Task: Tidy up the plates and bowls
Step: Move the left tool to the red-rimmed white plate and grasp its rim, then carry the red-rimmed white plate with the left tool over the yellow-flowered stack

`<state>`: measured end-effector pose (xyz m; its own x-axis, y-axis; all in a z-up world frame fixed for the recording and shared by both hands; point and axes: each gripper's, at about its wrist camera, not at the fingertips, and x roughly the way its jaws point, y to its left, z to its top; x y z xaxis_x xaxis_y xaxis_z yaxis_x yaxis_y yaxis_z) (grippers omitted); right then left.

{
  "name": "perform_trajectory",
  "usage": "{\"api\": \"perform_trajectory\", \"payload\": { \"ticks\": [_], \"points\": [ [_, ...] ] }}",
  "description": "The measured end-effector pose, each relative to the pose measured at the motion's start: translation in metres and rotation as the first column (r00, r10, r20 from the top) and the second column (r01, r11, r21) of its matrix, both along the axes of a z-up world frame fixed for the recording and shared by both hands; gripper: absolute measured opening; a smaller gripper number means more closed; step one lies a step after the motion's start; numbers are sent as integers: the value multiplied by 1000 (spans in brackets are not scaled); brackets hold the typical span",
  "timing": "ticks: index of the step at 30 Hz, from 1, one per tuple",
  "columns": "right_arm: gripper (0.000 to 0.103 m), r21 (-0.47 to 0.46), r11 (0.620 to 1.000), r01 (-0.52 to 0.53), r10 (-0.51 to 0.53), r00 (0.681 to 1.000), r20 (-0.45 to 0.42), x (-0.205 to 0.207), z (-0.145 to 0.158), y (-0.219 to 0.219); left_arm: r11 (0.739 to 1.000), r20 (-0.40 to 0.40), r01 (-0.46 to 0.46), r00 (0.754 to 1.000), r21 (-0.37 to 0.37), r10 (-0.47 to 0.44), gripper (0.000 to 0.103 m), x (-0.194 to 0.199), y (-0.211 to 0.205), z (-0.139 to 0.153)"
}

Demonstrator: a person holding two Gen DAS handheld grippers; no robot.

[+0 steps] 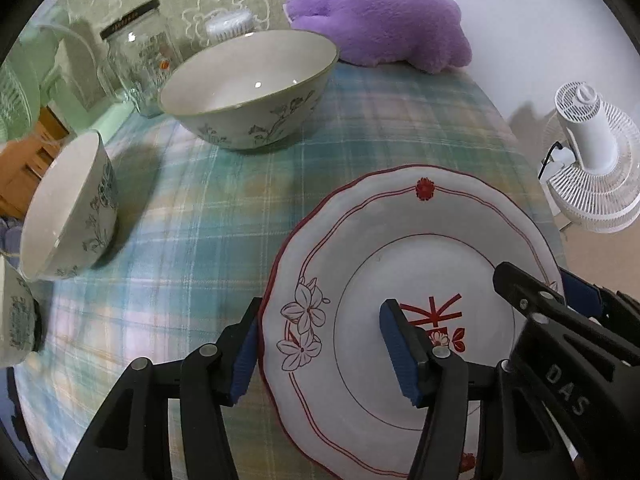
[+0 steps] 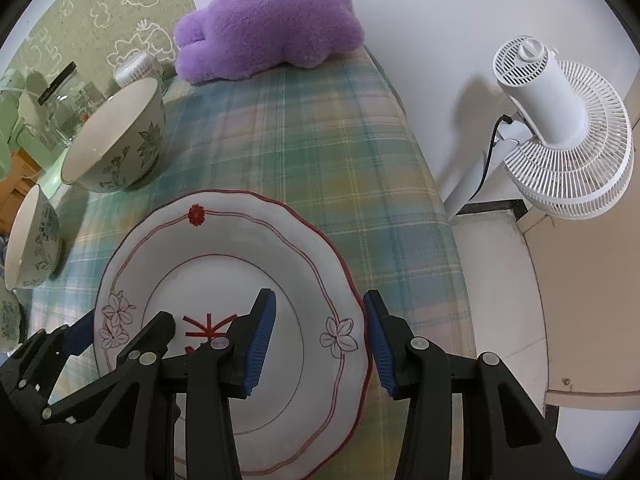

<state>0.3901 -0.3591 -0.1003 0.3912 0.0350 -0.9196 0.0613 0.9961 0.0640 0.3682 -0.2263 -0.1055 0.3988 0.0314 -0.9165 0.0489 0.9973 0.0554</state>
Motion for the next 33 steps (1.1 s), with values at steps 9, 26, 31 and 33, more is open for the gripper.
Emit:
{"api": "perform_trajectory", "payload": {
  "ticks": [9, 26, 31, 33],
  "points": [
    [50, -23, 1000, 6, -6, 1000, -4, 7, -7, 3, 1000, 19, -7, 1000, 1, 7, 63, 1, 0, -1],
    [50, -51, 998, 35, -32, 999, 43, -12, 37, 4, 999, 49, -5, 999, -40, 7, 63, -13, 4, 43],
    [50, -63, 997, 44, -40, 997, 69, -27, 61, 7, 999, 76, 9, 997, -49, -6, 63, -25, 6, 61],
    [50, -66, 997, 49, -44, 996, 79, -33, 70, 8, 999, 92, 15, 996, -49, -10, 63, -33, 7, 68]
  ]
}}
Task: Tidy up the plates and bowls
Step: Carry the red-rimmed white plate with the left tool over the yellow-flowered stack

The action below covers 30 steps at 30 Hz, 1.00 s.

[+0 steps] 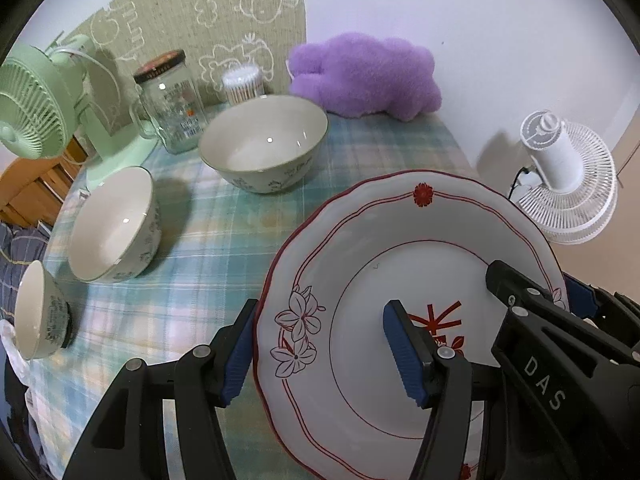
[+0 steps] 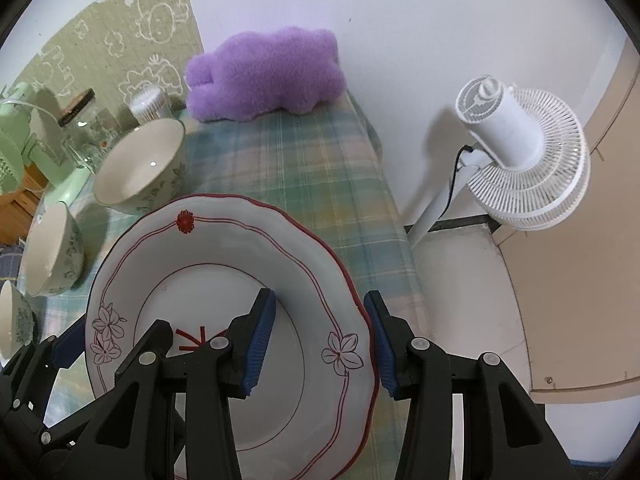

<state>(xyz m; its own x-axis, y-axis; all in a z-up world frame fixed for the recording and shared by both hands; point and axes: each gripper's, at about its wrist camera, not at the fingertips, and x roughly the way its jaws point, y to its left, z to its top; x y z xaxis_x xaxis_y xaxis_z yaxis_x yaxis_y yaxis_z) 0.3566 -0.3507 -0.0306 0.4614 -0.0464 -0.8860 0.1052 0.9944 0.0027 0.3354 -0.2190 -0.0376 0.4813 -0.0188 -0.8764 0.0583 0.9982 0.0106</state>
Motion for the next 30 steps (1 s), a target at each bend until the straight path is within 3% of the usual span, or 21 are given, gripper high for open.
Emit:
{"api": "perform_trajectory", "payload": {
  "ticks": [17, 30],
  "points": [
    [50, -14, 998, 55, -55, 996, 64, -90, 54, 14, 997, 55, 77, 996, -15, -76, 63, -76, 11, 38],
    [50, -41, 991, 126, -125, 992, 5, -161, 32, 9, 988, -17, 146, 989, -57, -147, 63, -133, 5, 6]
  ]
}}
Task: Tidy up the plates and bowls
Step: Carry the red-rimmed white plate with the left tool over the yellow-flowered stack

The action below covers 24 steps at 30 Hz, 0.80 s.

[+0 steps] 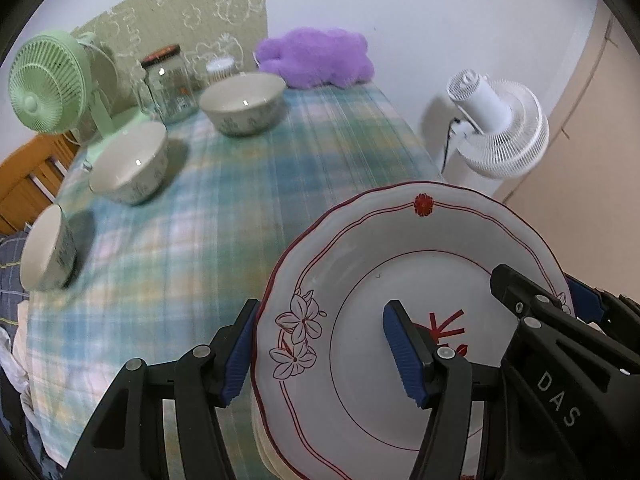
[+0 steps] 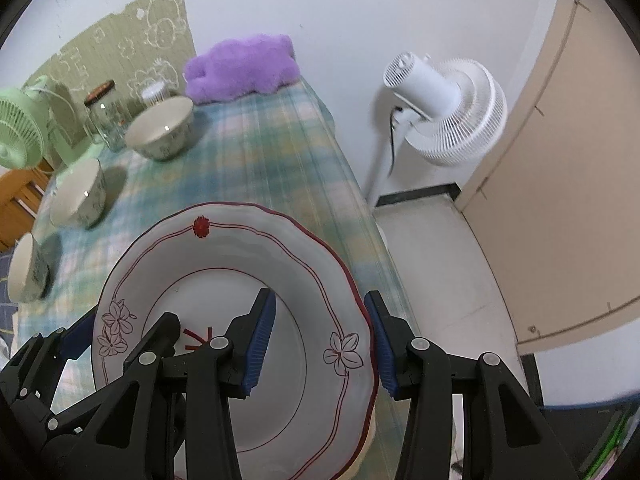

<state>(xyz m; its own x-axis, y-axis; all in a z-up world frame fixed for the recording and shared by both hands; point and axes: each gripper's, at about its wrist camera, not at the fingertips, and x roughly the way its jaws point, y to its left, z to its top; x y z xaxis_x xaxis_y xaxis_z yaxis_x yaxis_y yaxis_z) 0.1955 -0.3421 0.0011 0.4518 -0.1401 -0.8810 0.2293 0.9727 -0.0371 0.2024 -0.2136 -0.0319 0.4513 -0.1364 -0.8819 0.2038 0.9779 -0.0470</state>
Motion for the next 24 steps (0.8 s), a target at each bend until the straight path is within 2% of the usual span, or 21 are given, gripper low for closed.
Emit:
{"api": "perform_trajectory", "payload": {
  "ticks": [7, 12, 24],
  "points": [
    [50, 0, 1000, 24, -24, 998, -60, -23, -28, -9, 1000, -63, 24, 998, 1, -24, 63, -20, -9, -29],
    [50, 3, 999, 38, -37, 995, -94, -33, -44, -17, 999, -92, 33, 995, 4, -33, 63, -27, -16, -39],
    [50, 7, 999, 38, -37, 994, -100, -39, -58, -25, 1000, -100, 15, 995, 1, -15, 63, -31, -21, -53]
  ]
}}
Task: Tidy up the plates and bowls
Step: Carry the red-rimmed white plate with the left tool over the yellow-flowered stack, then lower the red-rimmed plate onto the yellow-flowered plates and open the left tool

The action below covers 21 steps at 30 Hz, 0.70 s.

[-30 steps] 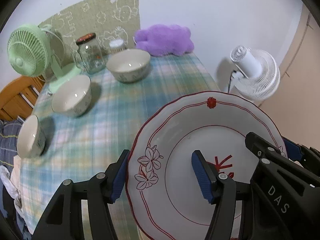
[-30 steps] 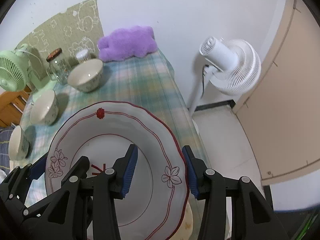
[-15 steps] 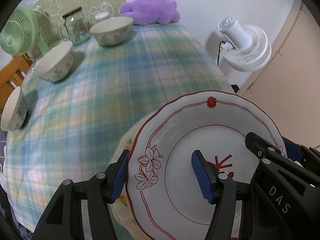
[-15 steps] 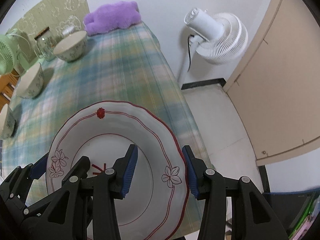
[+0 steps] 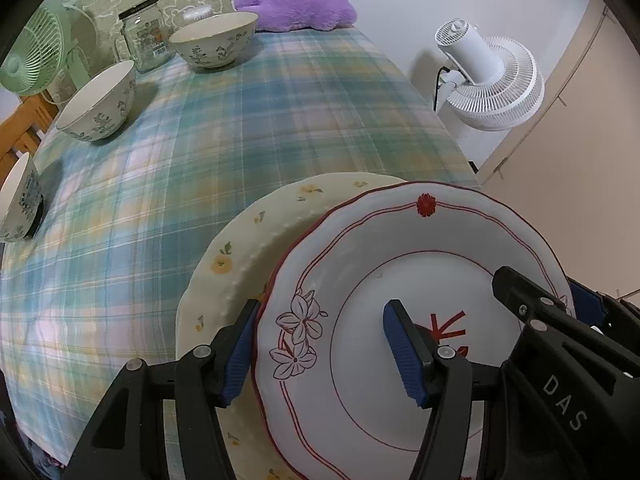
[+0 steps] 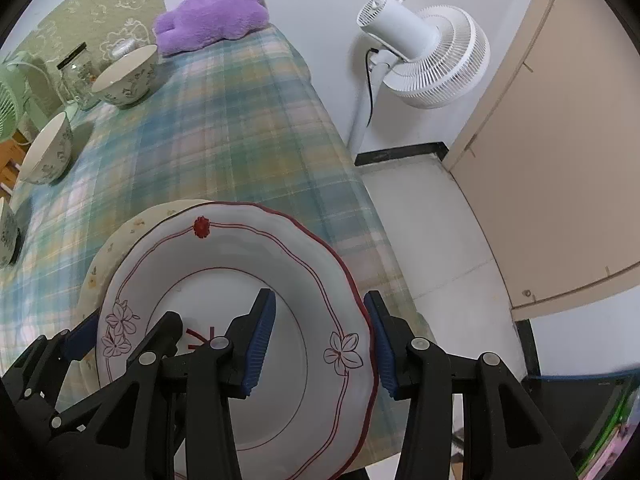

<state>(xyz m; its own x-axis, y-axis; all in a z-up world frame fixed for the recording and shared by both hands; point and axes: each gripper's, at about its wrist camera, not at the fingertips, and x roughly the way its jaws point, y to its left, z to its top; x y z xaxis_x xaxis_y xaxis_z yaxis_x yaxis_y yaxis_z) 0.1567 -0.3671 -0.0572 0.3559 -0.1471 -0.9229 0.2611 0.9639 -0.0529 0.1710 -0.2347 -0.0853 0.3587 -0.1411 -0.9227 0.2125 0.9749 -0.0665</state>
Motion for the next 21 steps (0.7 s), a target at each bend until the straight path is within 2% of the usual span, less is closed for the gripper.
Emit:
{"api": "perform_trajectory", "payload": {
  "ticks": [5, 7, 9, 12, 16, 21],
  "points": [
    [48, 45, 999, -12, 12, 1000, 4, 0, -3, -4, 1000, 8, -6, 1000, 13, 6, 63, 0, 1, 0],
    [43, 64, 998, -17, 16, 1000, 12, -2, -2, -7, 1000, 9, -10, 1000, 10, 10, 61, 1, 2, 0],
    [34, 73, 997, -21, 20, 1000, 16, -6, -1, -12, 1000, 10, -14, 1000, 8, 14, 60, 1, 2, 0],
    [31, 111, 994, -12, 8, 999, 36, -12, 2, -17, 1000, 13, -17, 1000, 13, 17, 59, 1, 2, 0],
    [29, 73, 997, -33, 30, 999, 41, -14, 4, -11, 999, 23, -8, 1000, 54, 7, 57, -1, -2, 1],
    [26, 82, 996, -42, 40, 999, 29, -12, 5, -13, 997, 32, -2, 999, 83, 0, 57, -3, -3, 1]
  ]
}}
